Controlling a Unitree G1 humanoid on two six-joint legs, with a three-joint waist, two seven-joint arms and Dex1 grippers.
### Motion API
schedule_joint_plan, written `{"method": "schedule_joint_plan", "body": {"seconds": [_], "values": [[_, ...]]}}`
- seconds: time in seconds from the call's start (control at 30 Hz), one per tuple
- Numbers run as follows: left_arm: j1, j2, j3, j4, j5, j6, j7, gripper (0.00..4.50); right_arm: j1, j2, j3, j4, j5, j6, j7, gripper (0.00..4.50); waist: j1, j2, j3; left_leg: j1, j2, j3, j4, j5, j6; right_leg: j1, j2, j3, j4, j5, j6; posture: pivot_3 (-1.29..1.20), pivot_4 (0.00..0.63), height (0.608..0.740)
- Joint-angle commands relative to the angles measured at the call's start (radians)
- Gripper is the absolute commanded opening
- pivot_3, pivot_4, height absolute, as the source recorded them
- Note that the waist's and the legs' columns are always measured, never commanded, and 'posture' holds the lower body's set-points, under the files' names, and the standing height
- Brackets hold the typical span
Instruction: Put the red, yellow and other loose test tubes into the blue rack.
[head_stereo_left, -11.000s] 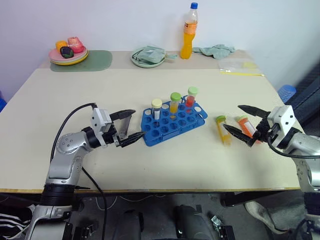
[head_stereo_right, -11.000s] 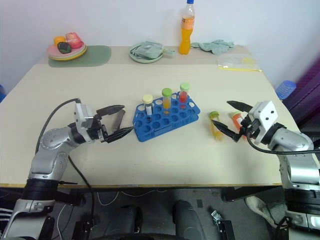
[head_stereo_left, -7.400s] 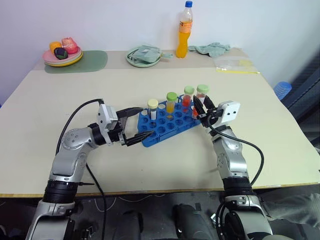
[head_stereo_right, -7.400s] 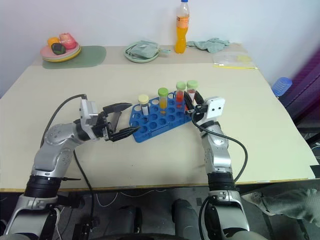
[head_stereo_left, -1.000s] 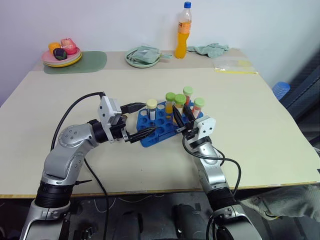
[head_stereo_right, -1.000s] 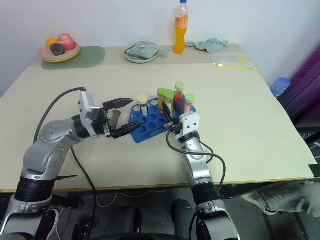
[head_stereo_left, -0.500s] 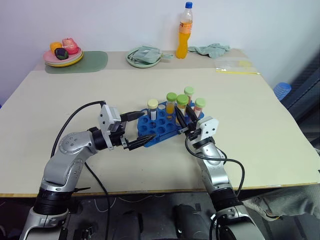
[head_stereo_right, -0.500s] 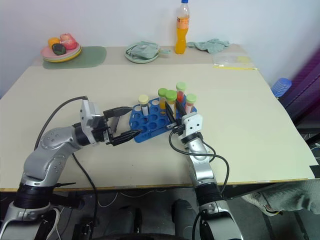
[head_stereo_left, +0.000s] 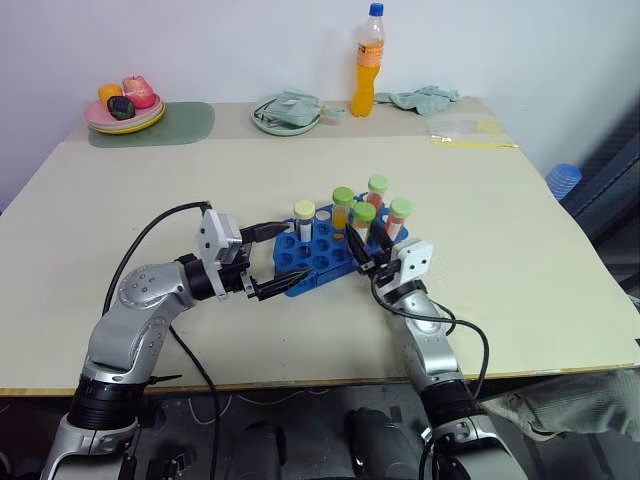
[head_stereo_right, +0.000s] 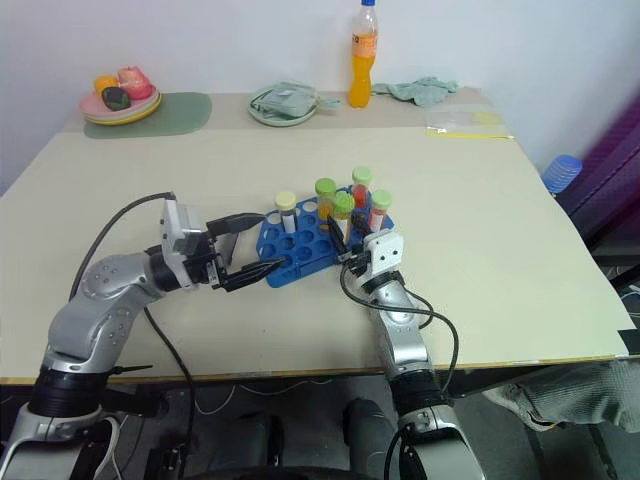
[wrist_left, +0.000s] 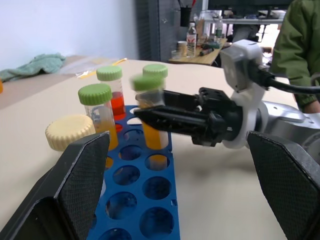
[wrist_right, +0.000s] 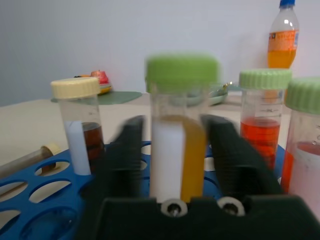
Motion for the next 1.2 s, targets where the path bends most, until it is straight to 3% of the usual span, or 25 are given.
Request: {"method": "schedule_joint_plan", "body": {"seconds": [0.03,0.13,0.23,0.37,0.5,0.6,0.77,0.9,1.0,1.2], "values": [[0.009,-0.004,0.018,-0.007,-0.008,-0.031,-0.004,4.5,-0.004,-0.012,-0.011,-0.048,0.01,0.0,0.008,4.34,0.0,0.0,0.0,0.0,0.0,0.0,0.0,0.0,0.0,0.0,0.0,0.0,0.0,0.0,0.0,0.0,0.15,0.74],[0.027,-0.001,0.018,0.001,-0.001,-0.051,-0.012,4.5,0.019,-0.052,-0.021,-0.121,0.017,0.031,0.023,4.48,0.001,0.0,0.0,0.0,0.0,0.0,0.0,0.0,0.0,0.0,0.0,0.0,0.0,0.0,0.0,0.0,0.15,0.74],[0.051,0.011,0.03,-0.004,-0.002,-0.059,-0.016,4.5,0.046,-0.107,-0.038,-0.356,0.125,0.19,0.051,4.48,0.003,0.0,0.0,-0.001,0.0,0.0,0.0,0.0,0.0,0.0,-0.001,0.0,0.0,0.0,0.0,0.0,0.15,0.74],[0.082,0.028,0.042,0.003,0.001,-0.078,-0.028,4.5,0.092,-0.249,-0.036,-0.593,0.168,0.338,0.13,4.48,0.002,0.0,0.0,0.0,0.0,0.0,0.0,0.0,0.0,0.0,-0.001,0.0,0.0,0.0,0.0,0.0,0.15,0.74],[0.107,0.048,0.045,0.002,0.011,-0.072,-0.018,4.5,0.127,-0.377,-0.133,-0.724,0.33,0.509,0.181,4.48,0.003,0.0,0.0,0.0,0.0,0.0,0.0,0.0,0.0,0.0,0.0,0.0,0.0,0.0,0.0,0.0,0.15,0.74],[0.107,0.087,0.043,0.003,0.037,-0.017,0.018,4.5,0.136,-0.486,-0.192,-0.781,0.445,0.624,0.246,4.48,0.003,0.0,0.001,-0.001,0.0,0.001,0.0,0.0,0.0,0.0,-0.001,0.001,-0.001,0.0,0.0,0.0,0.15,0.74],[0.023,0.174,0.024,-0.023,0.114,0.288,0.199,4.5,0.174,-0.673,-0.239,-0.836,0.617,0.764,0.453,4.48,0.003,-0.001,0.001,0.0,0.0,0.0,0.0,0.0,0.0,0.0,0.0,0.0,-0.001,-0.001,0.0,0.0,0.15,0.74],[-0.077,0.132,0.105,-0.06,0.01,0.561,0.331,4.5,0.158,-0.692,-0.25,-0.807,0.653,0.794,0.494,4.48,0.004,-0.003,0.002,-0.001,0.0,0.0,0.0,0.0,0.0,0.0,0.0,0.0,-0.001,-0.001,0.0,0.0,0.15,0.74],[-0.157,0.183,0.131,-0.032,-0.004,0.736,0.367,4.5,0.113,-0.657,-0.212,-0.779,0.612,0.775,0.488,4.48,0.0,-0.004,0.002,-0.001,0.0,-0.001,0.0,0.0,0.0,0.0,0.001,0.0,-0.001,-0.001,0.001,0.0,0.15,0.74],[-0.337,0.196,0.081,0.12,0.028,0.839,0.402,4.5,0.091,-0.616,-0.172,-0.747,0.55,0.751,0.493,4.48,0.009,-0.004,0.003,-0.001,0.0,-0.002,0.0,0.0,0.0,-0.001,0.002,0.0,-0.001,-0.001,0.001,0.0,0.15,0.74]]}}
